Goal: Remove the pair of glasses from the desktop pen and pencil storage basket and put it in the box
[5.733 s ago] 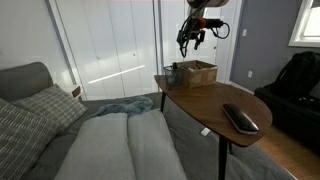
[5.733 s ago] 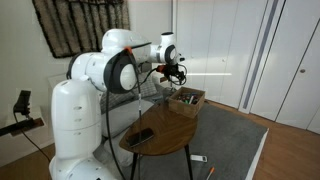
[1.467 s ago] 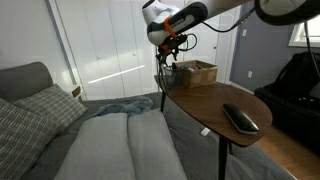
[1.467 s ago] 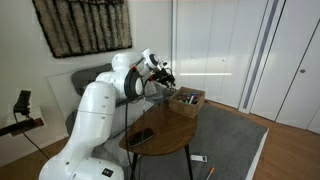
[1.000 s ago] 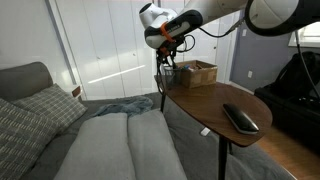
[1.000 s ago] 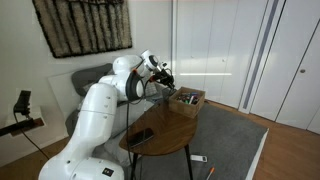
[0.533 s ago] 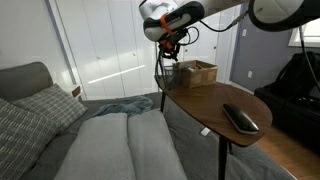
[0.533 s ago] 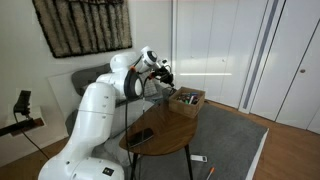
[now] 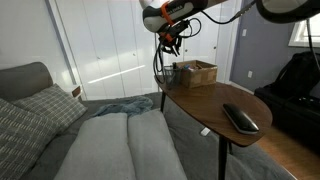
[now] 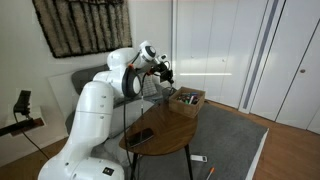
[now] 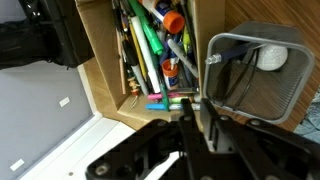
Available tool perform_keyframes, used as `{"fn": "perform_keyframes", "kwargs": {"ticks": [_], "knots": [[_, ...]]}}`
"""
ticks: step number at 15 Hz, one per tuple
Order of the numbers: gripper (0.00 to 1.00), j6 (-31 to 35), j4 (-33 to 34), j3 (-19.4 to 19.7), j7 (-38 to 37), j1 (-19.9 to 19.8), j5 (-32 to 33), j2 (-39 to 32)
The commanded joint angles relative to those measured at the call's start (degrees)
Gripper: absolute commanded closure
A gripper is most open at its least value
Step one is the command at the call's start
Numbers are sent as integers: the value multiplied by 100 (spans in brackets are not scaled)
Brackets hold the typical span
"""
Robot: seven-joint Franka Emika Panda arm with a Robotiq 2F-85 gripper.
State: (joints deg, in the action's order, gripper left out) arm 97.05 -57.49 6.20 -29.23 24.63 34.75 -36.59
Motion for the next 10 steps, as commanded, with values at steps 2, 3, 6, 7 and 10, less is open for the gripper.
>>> {"fn": "perform_keyframes", "kwargs": {"ticks": [2,3,6,7,10], "knots": [[46,-407,320,75,-308,93,18,-277],[38,-470,403,93,-487,91,-1,-353],[18,-616,629,127,-1088,95,-22,-521],[12,-625,685,142,-1293,97,-4,-562],[0,-659,852,143,-1600,65,-2,-700]]}}
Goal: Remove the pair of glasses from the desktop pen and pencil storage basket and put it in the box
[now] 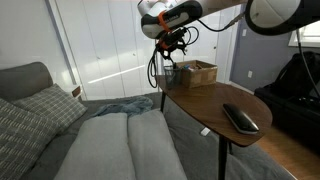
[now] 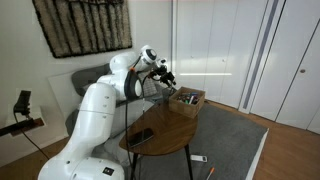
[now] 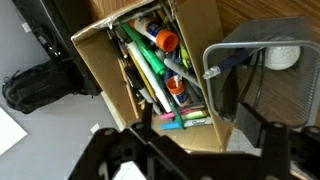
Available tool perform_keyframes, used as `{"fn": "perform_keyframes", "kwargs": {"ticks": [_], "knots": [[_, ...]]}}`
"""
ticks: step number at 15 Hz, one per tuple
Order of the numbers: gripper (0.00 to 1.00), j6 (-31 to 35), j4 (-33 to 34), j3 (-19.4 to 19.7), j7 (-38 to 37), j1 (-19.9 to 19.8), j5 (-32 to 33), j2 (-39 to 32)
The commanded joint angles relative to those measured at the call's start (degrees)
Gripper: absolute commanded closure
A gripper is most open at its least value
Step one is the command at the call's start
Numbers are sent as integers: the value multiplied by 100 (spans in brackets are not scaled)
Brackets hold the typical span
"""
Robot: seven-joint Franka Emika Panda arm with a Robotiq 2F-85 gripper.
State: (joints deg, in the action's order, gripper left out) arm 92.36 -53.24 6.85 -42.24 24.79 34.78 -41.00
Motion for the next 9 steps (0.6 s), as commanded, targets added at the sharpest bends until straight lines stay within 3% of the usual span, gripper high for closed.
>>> {"fn": "perform_keyframes", "kwargs": {"ticks": [1,6,9], "knots": [[0,-174,471,68,-348,31,-18,-287],[0,-215,638,287,-1072,61,140,-431],[0,-53,666,277,-1030,-6,51,-481]]}}
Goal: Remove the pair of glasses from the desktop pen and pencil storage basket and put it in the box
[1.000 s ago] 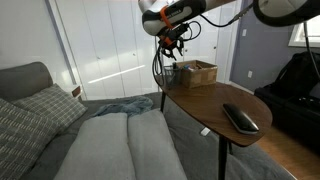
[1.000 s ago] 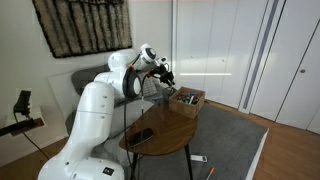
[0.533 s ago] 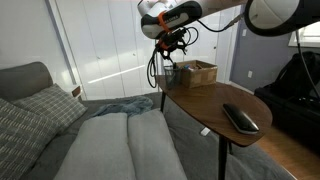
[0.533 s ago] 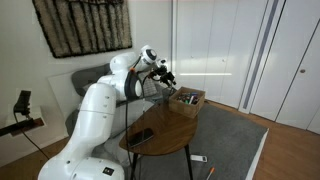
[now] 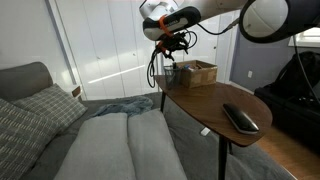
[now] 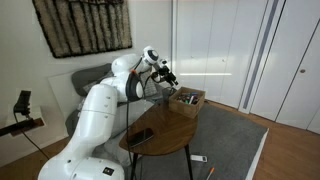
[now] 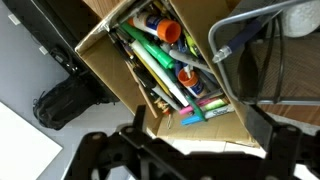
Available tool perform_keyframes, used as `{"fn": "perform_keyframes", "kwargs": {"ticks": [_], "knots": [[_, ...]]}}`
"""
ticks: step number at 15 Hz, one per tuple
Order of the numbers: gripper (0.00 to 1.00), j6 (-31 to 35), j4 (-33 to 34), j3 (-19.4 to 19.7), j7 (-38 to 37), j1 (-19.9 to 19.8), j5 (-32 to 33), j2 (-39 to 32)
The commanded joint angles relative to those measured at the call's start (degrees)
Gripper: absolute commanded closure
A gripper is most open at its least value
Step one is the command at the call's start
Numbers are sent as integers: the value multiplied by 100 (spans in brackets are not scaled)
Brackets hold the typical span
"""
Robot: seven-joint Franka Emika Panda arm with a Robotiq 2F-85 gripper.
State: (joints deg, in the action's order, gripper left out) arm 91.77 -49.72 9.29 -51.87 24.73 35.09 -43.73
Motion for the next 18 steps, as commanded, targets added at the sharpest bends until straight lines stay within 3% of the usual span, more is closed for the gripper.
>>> {"fn": "perform_keyframes", "kwargs": {"ticks": [1,8,9,10,13,16,18], "knots": [[0,146,334,-19,72,-41,-19,-238],[0,933,153,-234,522,-138,-240,-161],[25,1001,80,-287,555,-181,-336,-110],[26,1089,-8,-349,597,-235,-429,-59],[48,1247,-226,-472,686,-393,-700,65],[47,1417,-374,-566,777,-550,-918,155],[37,1549,-419,-651,903,-615,-1017,184]]}}
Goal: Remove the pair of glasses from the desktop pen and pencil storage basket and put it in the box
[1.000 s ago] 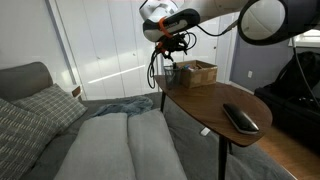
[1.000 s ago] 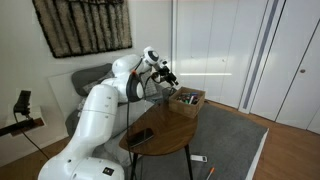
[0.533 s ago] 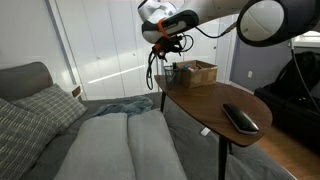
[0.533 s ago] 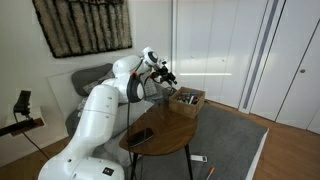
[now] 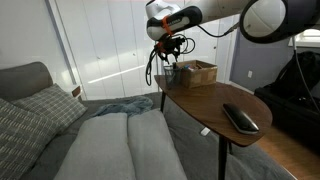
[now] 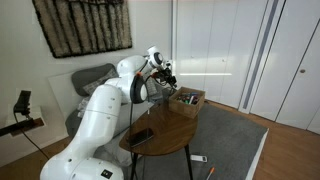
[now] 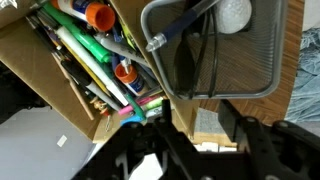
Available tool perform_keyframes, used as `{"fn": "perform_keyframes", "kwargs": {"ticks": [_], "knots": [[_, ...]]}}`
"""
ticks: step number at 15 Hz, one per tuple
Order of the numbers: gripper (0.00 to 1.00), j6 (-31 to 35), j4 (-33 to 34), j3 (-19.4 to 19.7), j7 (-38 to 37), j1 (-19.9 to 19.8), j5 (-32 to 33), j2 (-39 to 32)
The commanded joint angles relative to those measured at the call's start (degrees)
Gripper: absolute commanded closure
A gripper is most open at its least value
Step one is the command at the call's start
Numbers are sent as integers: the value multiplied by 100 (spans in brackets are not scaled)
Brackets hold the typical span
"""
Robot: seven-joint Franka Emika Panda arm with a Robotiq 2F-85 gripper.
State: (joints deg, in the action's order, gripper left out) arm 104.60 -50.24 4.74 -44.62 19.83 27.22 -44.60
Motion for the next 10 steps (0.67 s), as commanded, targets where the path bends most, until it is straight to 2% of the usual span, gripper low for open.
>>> {"fn": "perform_keyframes", "kwargs": {"ticks": [1,4,6,7,10], "knots": [[35,328,-410,-241,234,-150,-262,296],[19,370,-539,-368,339,-149,-334,414],[20,350,-676,-415,282,-138,-330,535],[18,330,-797,-433,231,-128,-312,635],[21,353,-1238,-436,70,-149,-288,950]]}}
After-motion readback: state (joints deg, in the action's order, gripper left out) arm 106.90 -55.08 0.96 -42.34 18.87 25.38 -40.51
